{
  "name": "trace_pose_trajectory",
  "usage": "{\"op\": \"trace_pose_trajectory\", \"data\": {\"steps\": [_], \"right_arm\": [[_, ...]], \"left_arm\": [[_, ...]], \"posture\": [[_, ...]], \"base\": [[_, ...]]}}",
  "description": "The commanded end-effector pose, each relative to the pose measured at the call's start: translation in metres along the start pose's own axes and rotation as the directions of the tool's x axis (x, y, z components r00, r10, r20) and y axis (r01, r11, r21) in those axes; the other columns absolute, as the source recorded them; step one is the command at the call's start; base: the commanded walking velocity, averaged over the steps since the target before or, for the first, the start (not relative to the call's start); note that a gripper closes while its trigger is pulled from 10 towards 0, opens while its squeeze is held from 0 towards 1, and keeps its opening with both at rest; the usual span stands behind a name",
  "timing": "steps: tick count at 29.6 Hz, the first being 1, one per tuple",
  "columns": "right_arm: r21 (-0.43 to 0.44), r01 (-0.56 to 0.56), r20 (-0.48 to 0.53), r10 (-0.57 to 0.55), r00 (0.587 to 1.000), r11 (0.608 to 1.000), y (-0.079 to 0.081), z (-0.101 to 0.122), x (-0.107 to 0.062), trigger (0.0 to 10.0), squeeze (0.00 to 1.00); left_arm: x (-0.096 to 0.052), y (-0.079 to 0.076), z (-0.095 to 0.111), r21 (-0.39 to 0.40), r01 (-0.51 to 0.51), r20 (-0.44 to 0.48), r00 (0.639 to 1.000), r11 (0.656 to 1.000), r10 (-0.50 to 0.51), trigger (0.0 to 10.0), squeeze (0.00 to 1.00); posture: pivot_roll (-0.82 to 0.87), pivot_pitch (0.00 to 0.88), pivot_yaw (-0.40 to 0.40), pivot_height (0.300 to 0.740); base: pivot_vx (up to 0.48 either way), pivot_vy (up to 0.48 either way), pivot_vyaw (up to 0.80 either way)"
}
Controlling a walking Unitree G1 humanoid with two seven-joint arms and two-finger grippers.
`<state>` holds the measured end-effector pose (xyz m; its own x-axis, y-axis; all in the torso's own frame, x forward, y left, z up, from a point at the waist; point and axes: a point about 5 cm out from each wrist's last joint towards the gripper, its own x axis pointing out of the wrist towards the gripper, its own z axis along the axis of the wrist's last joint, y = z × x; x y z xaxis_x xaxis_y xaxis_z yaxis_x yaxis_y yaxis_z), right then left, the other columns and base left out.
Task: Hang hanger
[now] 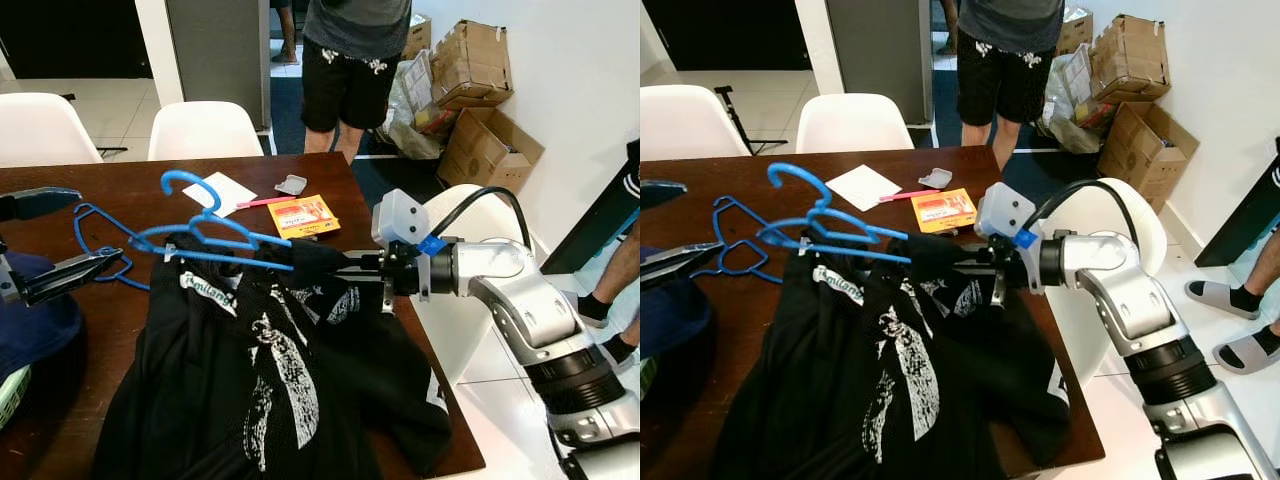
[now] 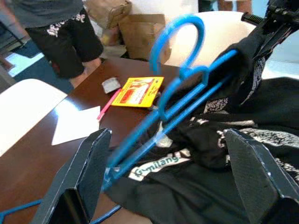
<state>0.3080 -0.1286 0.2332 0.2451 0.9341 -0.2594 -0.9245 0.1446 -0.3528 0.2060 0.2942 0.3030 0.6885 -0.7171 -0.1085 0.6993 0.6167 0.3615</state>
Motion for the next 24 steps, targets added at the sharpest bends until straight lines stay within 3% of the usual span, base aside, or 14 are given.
{"op": "trace_pose_trajectory", "data": {"steps": [1,3,12,21,24], "right_arm": [[-0.033,-0.009,0.033,0.010,0.999,0.999,0.001,0.007,-0.004,10.0,0.00],[-0.062,-0.054,0.060,0.058,0.997,0.997,0.001,0.017,-0.007,10.0,0.00],[-0.109,-0.131,0.113,0.143,0.983,0.985,0.002,0.037,-0.010,10.0,0.00],[-0.138,-0.206,0.112,0.222,0.969,0.969,0.009,0.044,-0.012,10.0,0.00],[-0.138,-0.230,0.096,0.244,0.965,0.963,0.011,0.043,-0.013,10.0,0.00]], "left_arm": [[-0.003,-0.001,0.005,0.010,0.048,-0.008,0.999,0.999,-0.047,10.0,0.00],[-0.006,-0.008,0.007,-0.016,0.195,0.007,0.981,0.981,-0.194,10.0,0.00],[-0.004,-0.017,0.009,-0.021,0.323,-0.020,0.946,0.946,-0.323,10.0,0.00],[-0.002,-0.016,0.016,0.046,0.320,-0.055,0.947,0.946,-0.317,10.0,0.00],[-0.006,-0.010,0.033,0.117,0.278,-0.023,0.961,0.953,-0.277,10.0,0.00]], "posture": [[0.09,0.095,-0.020,0.740],[0.08,0.101,-0.012,0.740],[0.08,0.108,-0.002,0.740],[0.08,0.122,0.000,0.740],[0.08,0.122,0.001,0.740]], "base": [[0.000,0.000,0.00],[0.000,0.000,0.00],[0.000,0.000,0.00],[0.000,0.000,0.00],[0.000,0.000,0.00]]}}
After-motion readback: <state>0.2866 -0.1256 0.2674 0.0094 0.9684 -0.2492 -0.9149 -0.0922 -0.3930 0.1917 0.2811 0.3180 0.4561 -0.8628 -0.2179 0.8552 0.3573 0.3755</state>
